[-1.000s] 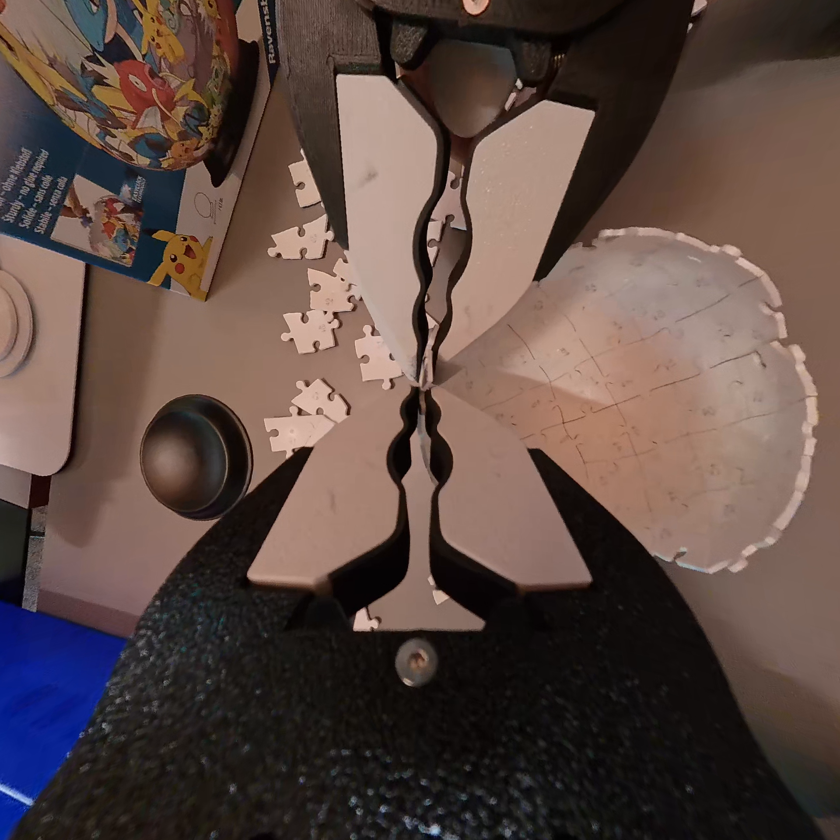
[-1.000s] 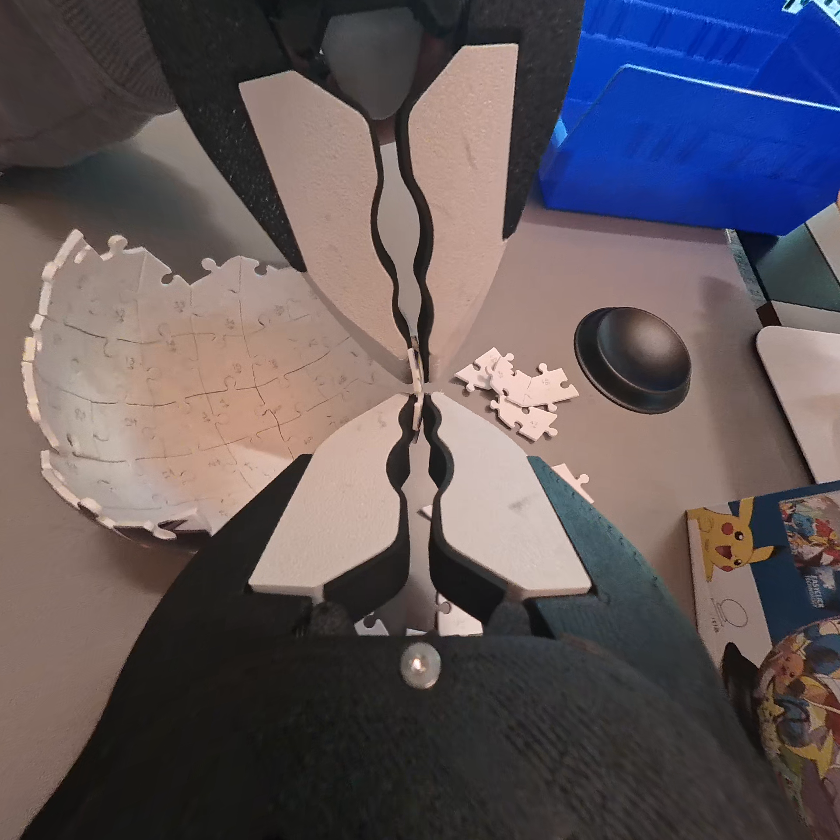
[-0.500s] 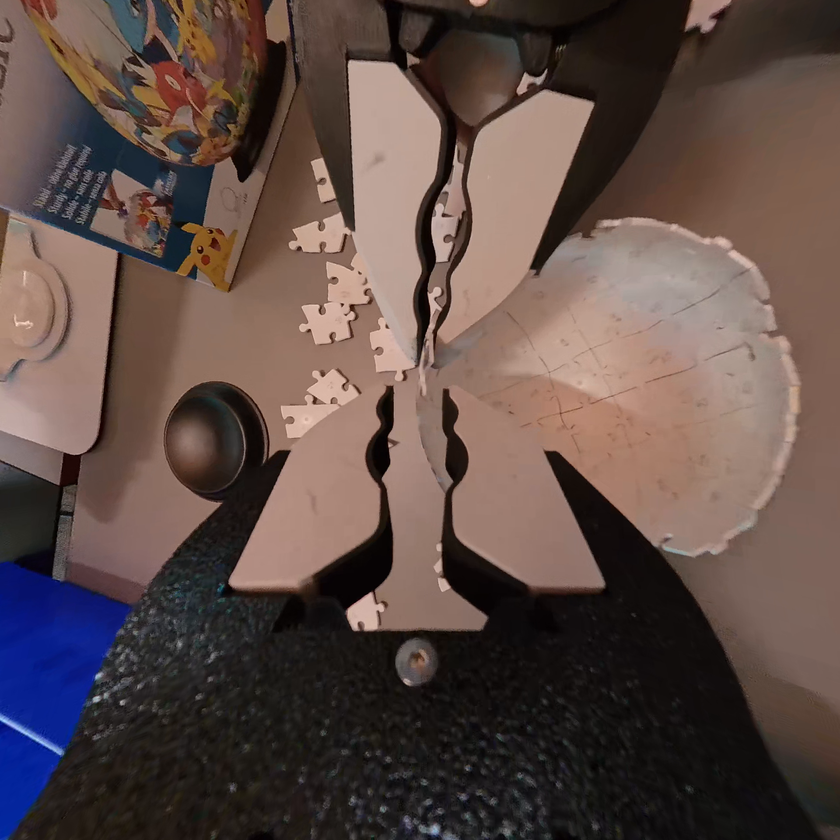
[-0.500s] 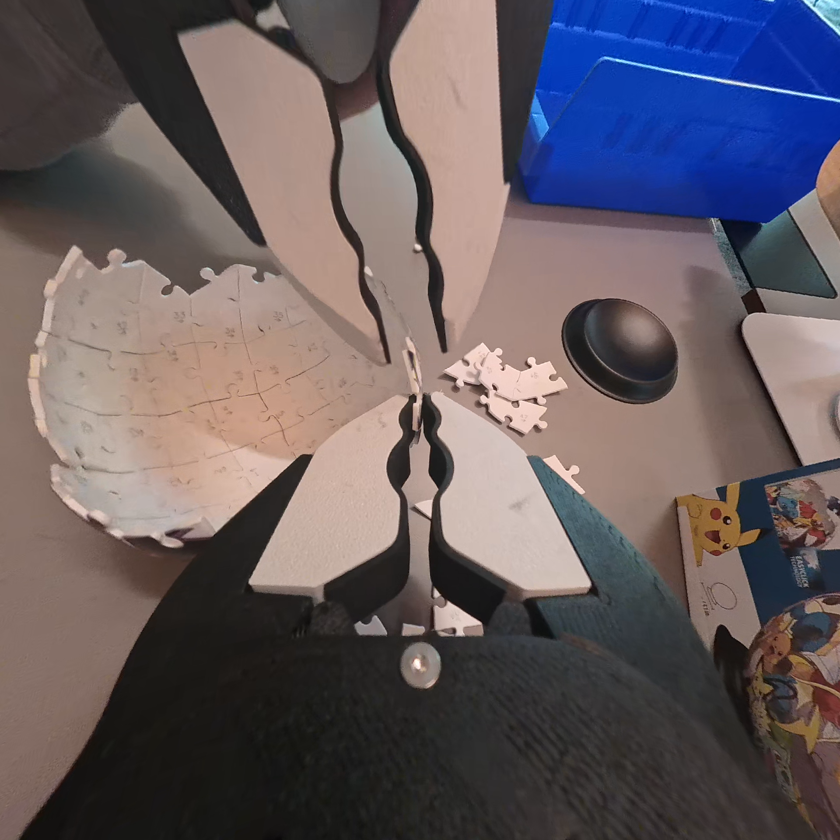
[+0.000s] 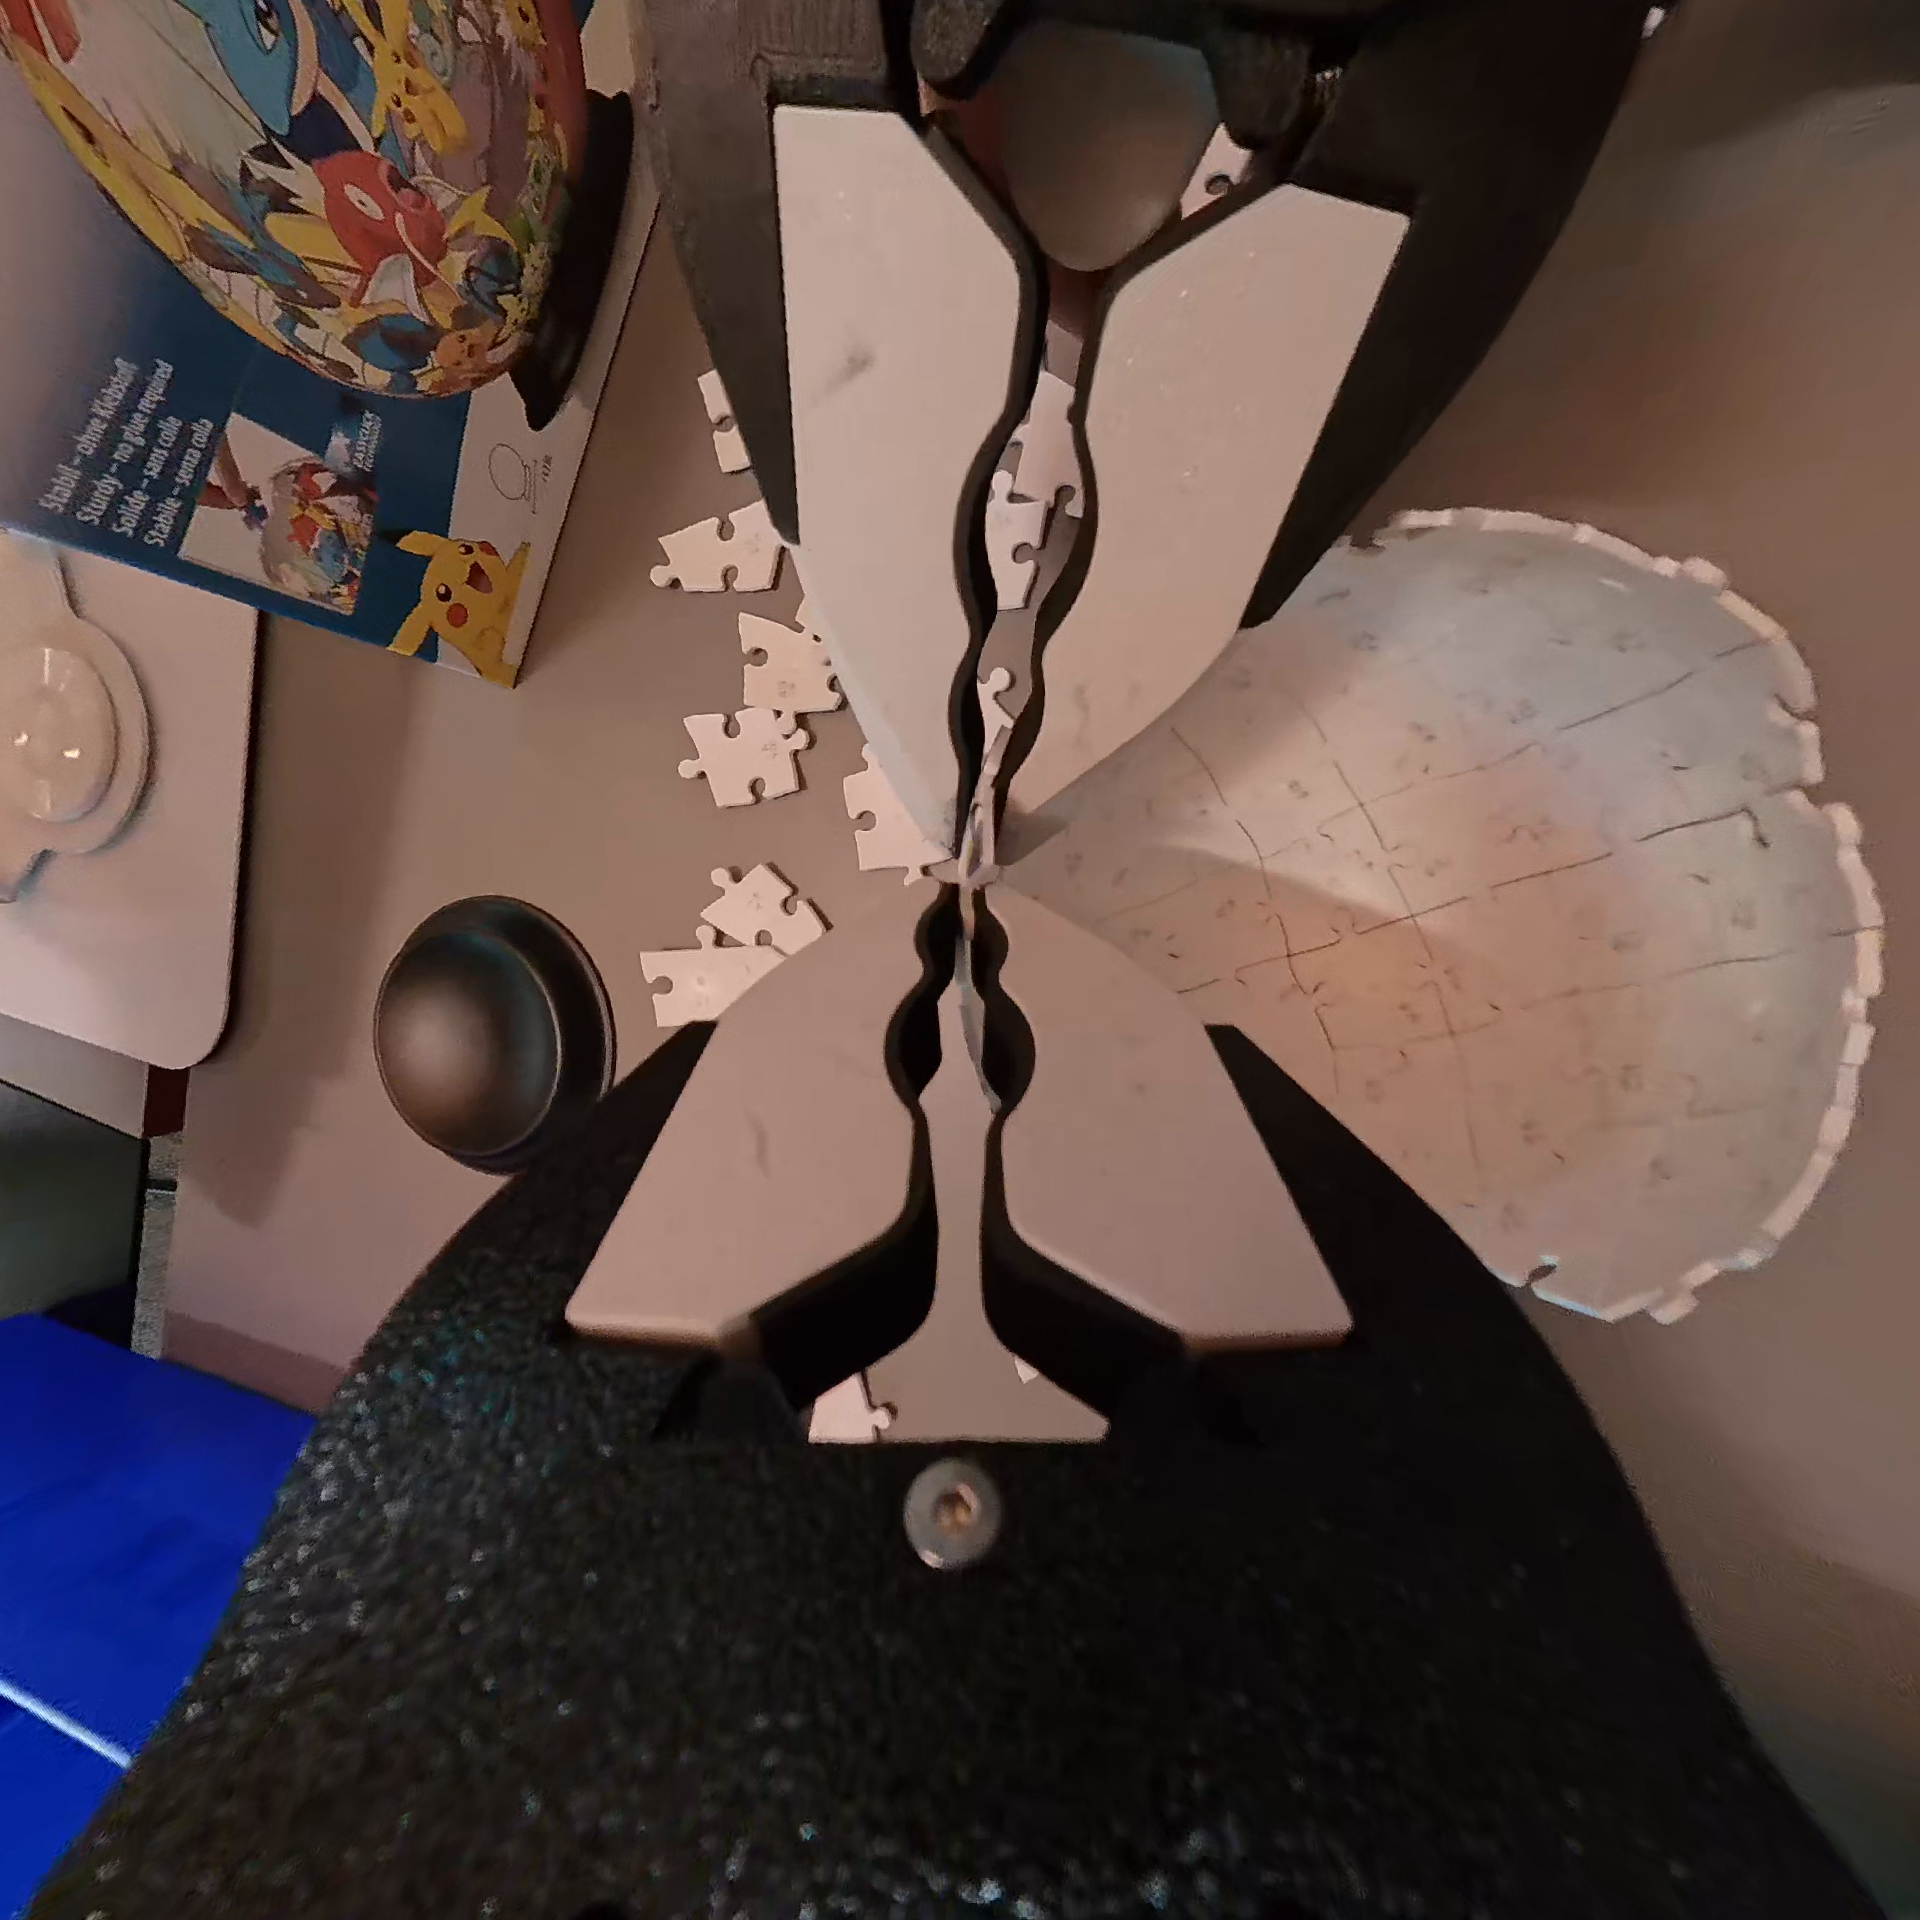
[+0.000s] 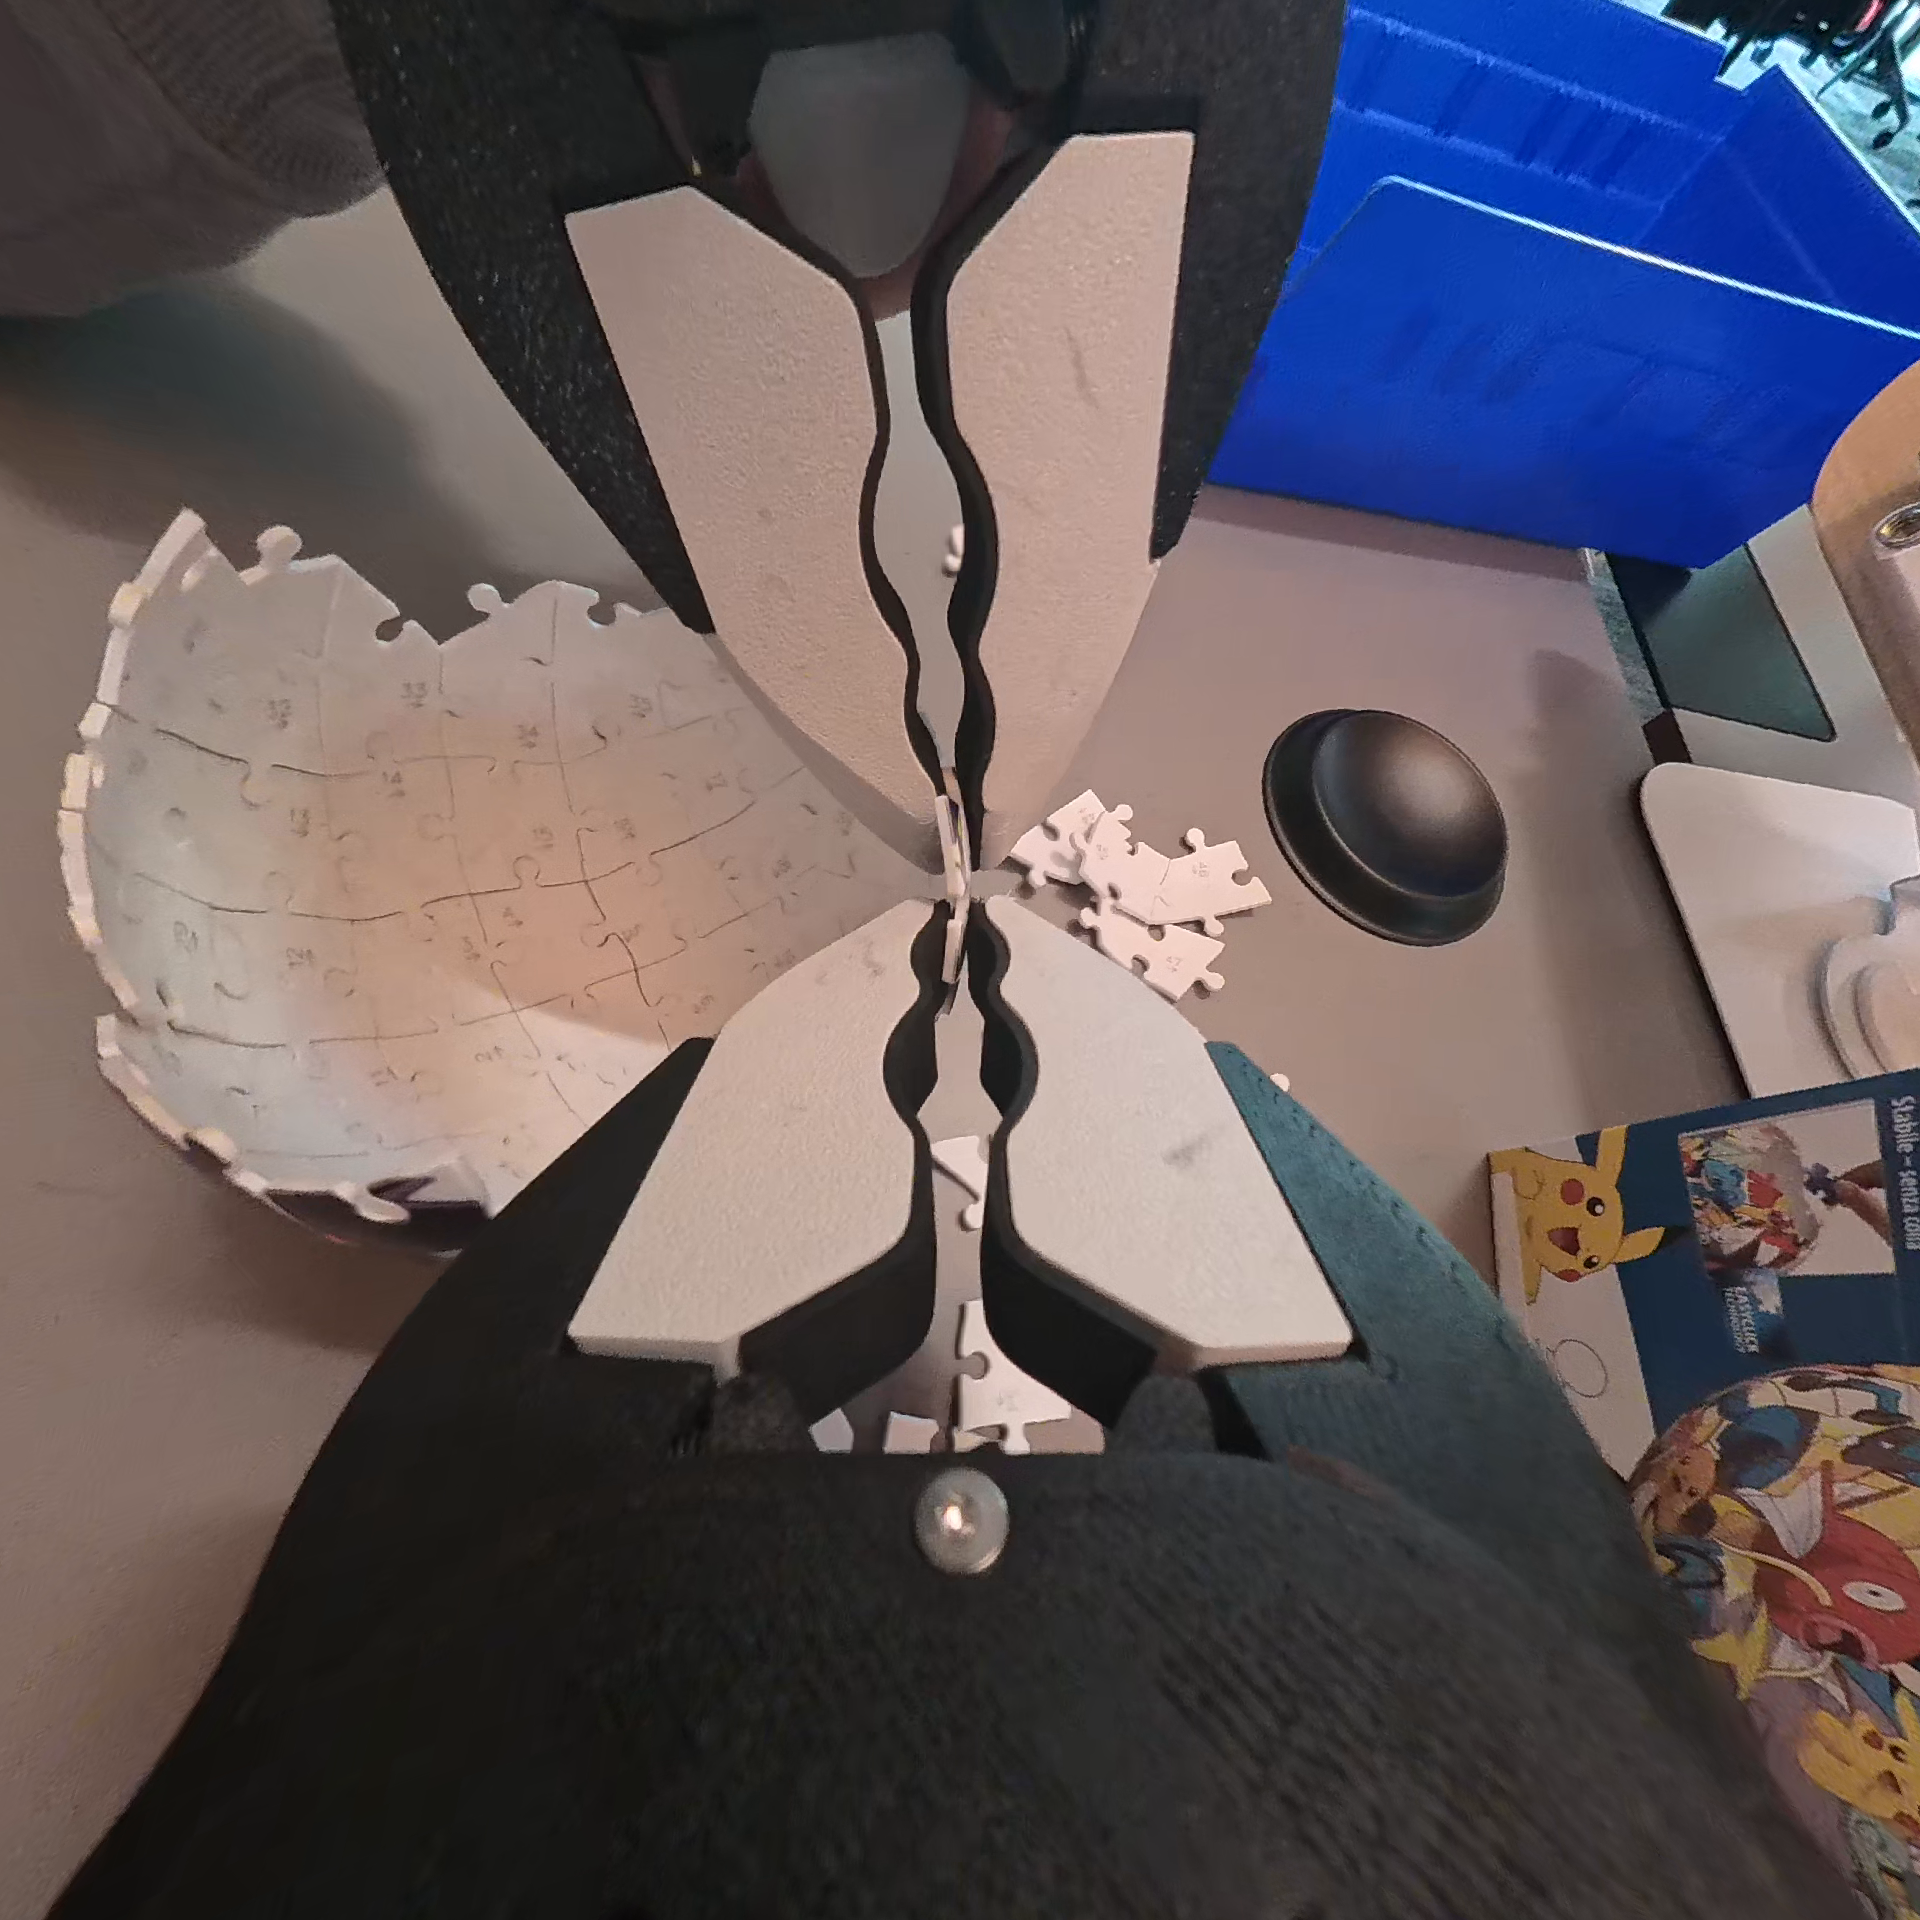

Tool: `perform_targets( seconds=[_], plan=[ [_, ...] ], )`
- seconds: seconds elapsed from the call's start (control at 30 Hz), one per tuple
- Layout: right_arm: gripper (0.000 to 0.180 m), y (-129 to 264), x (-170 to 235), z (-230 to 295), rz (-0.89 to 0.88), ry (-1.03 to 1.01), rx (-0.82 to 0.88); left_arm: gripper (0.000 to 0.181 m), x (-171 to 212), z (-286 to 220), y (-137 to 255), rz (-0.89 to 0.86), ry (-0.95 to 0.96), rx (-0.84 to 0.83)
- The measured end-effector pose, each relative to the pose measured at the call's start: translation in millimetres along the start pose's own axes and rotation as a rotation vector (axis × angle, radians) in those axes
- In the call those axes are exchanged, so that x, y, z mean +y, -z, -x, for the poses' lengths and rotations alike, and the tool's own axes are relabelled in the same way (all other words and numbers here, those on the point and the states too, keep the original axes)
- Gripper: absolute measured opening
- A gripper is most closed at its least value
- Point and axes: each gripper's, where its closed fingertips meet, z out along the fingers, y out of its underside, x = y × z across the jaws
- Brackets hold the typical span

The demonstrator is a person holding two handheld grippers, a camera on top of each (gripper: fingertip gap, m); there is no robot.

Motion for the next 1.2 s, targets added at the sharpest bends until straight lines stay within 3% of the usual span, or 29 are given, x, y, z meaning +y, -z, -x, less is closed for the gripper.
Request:
perform_targets(
  seconds=[0.03, 0.23, 0.53, 0.93, 1.07, 1.2],
  plan=[
    [0.003, 1, 0, 0, -0.005, -0.007, -0.006, 0.001, -1, 0, 0, -0.005, -0.006, -0.001],
    [0.017, 4, 7, -5, 0.007, -0.007, 0.02, 0.001, 0, 0, 1, -0.01, 0.001, -0.001],
    [0.016, 3, 0, 0, -0.026, -0.004, 0.001, 0.002, -1, -1, 2, -0.013, 0.012, 0.001],
    [0.018, 5, 1, 2, -0.003, 0.012, -0.001, 0.019, -13, -6, 27, -0.122, 0.048, 0.052],
    [0.029, 9, -1, 3, -0.001, 0.004, -0.012, 0.024, -13, 5, 57, -0.217, 0.092, 0.031],
    [0.056, 20, -4, 4, 0.006, -0.031, -0.02, 0.028, 8, 28, 82, -0.251, 0.168, -0.039]
  ],
)
